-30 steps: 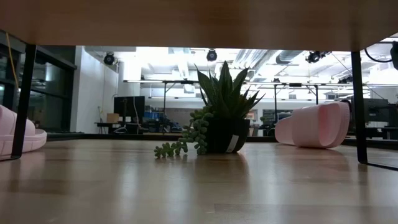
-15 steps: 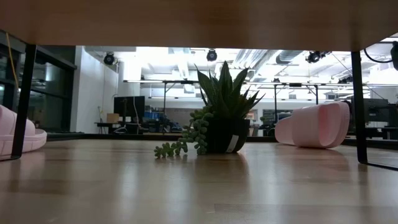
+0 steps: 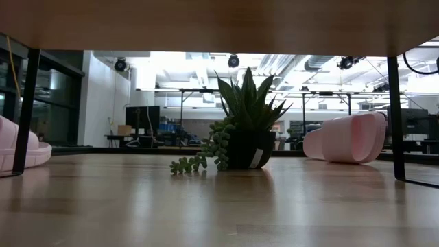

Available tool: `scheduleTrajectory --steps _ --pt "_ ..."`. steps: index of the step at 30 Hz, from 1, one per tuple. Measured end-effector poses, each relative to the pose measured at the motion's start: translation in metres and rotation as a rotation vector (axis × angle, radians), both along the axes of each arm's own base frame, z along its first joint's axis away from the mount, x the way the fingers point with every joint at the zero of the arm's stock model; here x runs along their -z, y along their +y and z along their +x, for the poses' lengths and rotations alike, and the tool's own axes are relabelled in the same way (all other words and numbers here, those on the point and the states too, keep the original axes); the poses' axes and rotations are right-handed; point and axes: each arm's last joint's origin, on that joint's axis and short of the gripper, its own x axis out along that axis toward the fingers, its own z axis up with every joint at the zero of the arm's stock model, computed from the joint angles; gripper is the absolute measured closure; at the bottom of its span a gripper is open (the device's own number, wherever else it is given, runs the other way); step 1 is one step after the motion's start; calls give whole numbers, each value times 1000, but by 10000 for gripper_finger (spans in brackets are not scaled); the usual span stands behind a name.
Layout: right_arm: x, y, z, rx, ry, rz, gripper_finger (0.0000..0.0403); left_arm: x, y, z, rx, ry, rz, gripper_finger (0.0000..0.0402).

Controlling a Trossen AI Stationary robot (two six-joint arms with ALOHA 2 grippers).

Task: Pick and place slides into the shelf
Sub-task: Put the black slide on the shelf

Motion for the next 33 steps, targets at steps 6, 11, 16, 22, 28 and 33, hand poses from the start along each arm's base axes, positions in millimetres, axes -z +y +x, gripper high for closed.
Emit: scheduleTrajectory --steps 6,11,16,22,28,33 --pt "0 0 0 -10 -9 -3 316 0 0 0 0 0 0 247" --pt "-1 0 0 -18 -14 0 372 0 0 0 0 0 0 247" --pt "-2 1 1 -18 -22 9 398 0 0 0 0 0 0 247" --pt "-5 1 0 -22 -20 33 400 0 0 0 0 0 0 247" --pt "-16 -3 -5 -31 -32 98 401 0 0 0 0 0 0 247" --pt "-25 -10 -13 -47 -14 156 402 0 0 0 0 0 0 247"
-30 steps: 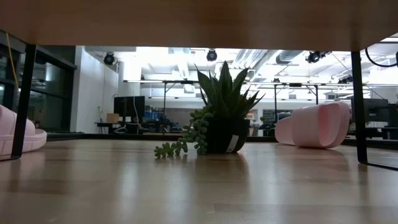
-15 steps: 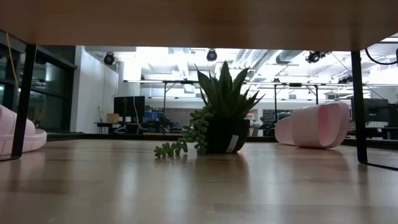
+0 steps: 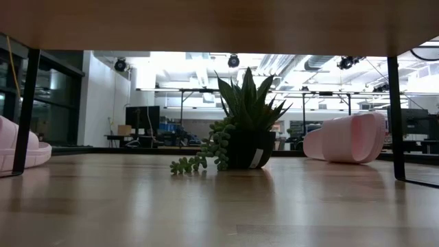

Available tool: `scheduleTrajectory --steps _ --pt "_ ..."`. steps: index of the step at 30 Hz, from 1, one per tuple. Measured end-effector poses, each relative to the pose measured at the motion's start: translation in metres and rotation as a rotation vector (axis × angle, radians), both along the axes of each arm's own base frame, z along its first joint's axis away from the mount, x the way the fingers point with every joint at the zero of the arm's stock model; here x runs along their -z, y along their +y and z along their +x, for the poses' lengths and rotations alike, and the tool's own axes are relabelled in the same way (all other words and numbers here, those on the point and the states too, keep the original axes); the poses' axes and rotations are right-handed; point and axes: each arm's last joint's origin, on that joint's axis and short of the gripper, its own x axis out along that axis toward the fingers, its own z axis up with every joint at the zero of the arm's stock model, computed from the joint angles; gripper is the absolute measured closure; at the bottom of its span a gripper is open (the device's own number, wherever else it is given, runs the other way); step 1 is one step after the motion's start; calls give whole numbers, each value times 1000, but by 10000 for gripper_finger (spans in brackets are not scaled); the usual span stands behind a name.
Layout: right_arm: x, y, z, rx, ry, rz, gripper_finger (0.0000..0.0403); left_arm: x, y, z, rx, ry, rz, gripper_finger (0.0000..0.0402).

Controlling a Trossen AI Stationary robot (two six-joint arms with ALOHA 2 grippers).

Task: Pick and place slides into the shelf
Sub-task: Put the black slide on the shelf

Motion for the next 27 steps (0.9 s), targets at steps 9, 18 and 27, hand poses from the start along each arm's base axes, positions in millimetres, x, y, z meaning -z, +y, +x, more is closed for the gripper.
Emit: scheduleTrajectory --steps 9,18,27 --pt "-24 -11 -10 8 -101 141 402 0 0 0 0 0 0 247" --pt "-41 -23 -20 57 -197 243 403 0 0 0 -1 -1 -1 247" --pt "-53 -34 -27 83 -316 295 403 0 0 0 -19 -14 -6 247"
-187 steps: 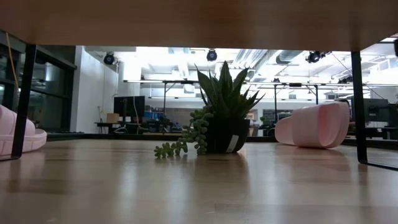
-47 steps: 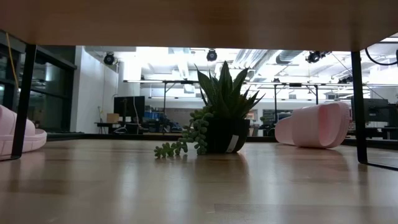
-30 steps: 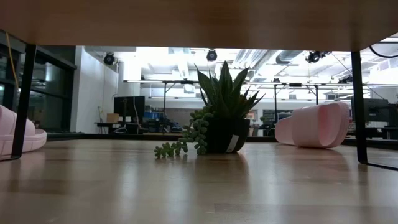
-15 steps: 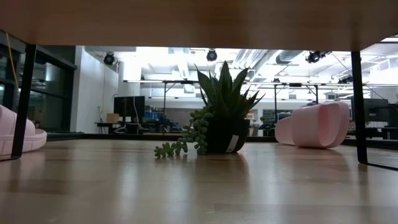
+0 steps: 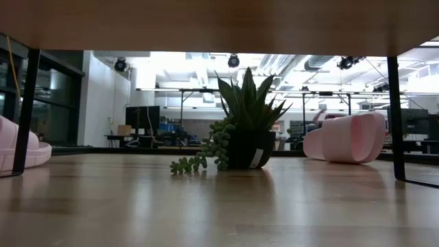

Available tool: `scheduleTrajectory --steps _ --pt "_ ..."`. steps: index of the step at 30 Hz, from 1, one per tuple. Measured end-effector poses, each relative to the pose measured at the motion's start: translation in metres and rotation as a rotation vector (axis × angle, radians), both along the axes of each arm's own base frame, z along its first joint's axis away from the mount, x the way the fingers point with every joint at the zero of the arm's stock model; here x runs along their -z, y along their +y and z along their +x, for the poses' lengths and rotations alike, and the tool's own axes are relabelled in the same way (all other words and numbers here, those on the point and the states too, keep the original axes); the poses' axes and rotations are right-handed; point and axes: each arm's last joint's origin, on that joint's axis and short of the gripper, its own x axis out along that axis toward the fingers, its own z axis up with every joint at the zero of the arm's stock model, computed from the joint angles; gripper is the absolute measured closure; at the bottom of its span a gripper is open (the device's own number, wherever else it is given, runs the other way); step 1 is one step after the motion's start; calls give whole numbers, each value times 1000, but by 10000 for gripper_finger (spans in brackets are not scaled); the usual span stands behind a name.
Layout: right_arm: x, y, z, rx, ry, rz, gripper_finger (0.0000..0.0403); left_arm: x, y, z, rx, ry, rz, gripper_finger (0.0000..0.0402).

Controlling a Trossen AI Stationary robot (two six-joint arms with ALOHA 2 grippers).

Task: Pick and place slides into the shelf
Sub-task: Put the black slide on the shelf

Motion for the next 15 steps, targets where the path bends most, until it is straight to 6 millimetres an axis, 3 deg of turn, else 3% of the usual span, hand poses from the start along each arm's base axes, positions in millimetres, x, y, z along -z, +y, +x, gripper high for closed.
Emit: scheduleTrajectory --steps 8,15 --pt "-11 -10 -8 9 -96 78 403 0 0 0 -38 -27 -21 247" --pt "-47 -16 -11 70 -294 138 403 -1 1 0 -75 -62 -18 247"
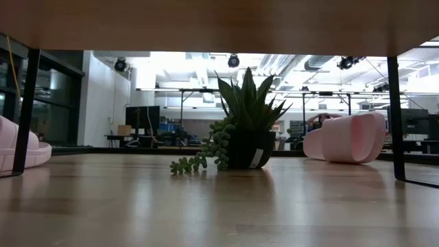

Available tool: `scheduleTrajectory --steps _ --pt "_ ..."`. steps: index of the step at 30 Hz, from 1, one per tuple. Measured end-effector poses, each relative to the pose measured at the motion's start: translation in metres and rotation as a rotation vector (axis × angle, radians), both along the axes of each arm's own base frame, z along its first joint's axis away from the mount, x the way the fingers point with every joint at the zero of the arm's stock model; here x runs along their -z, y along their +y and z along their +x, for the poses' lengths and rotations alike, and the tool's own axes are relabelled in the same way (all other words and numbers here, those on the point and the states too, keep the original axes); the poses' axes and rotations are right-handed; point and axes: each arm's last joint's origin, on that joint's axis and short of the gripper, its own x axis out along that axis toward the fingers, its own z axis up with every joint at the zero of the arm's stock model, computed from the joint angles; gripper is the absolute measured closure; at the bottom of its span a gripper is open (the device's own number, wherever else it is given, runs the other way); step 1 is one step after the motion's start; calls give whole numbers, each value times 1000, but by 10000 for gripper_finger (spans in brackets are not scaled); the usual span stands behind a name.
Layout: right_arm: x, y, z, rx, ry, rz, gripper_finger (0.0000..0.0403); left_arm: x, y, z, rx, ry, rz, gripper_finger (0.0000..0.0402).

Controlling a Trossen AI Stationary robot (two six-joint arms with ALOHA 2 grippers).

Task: Pick and place slides into the shelf
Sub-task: Put the black slide on the shelf

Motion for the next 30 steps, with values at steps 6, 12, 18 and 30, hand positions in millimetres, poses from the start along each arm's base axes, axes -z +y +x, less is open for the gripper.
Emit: scheduleTrajectory --steps 6,12,18,30 --pt "-38 -16 -6 213 -84 -54 403 -1 1 0 -31 -32 16 247" --pt "-61 -22 -4 411 -63 -90 403 -1 1 0 -42 -43 20 247" --pt "-69 -8 14 578 10 -116 403 -2 4 2 -61 -56 36 247" --pt "-69 29 100 864 156 -250 403 0 21 13 -21 61 79 247"
